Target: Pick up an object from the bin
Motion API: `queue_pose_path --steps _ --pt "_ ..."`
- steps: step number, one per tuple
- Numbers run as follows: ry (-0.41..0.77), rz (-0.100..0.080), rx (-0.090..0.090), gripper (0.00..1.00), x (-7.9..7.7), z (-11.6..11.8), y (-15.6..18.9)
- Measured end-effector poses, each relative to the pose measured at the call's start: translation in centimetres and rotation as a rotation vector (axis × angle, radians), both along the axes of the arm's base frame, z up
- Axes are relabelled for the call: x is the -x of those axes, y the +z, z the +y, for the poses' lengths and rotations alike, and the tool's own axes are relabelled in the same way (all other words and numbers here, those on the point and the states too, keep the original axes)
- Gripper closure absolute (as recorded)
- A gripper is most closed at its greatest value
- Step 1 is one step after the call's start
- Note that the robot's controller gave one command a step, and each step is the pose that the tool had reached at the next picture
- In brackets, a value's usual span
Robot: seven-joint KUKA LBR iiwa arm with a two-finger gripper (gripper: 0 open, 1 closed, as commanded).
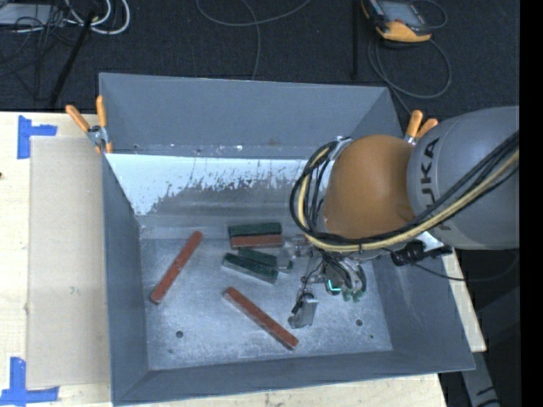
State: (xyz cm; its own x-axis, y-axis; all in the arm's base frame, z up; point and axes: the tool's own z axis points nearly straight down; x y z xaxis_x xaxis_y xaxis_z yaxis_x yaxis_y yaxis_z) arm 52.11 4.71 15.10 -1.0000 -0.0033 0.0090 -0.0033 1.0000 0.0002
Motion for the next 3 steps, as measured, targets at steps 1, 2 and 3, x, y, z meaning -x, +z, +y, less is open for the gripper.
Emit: queue_pose_path --steps 1,2,3 --pt "0.087 -0.004 0.0 0.0 3.5 2.2 -8.5" --pt "0.083 -0.007 0.0 1.0 3.3 2.2 -8.2" --pt "0.367 -0.016 -0.001 1.0 3.3 2.9 7.6"
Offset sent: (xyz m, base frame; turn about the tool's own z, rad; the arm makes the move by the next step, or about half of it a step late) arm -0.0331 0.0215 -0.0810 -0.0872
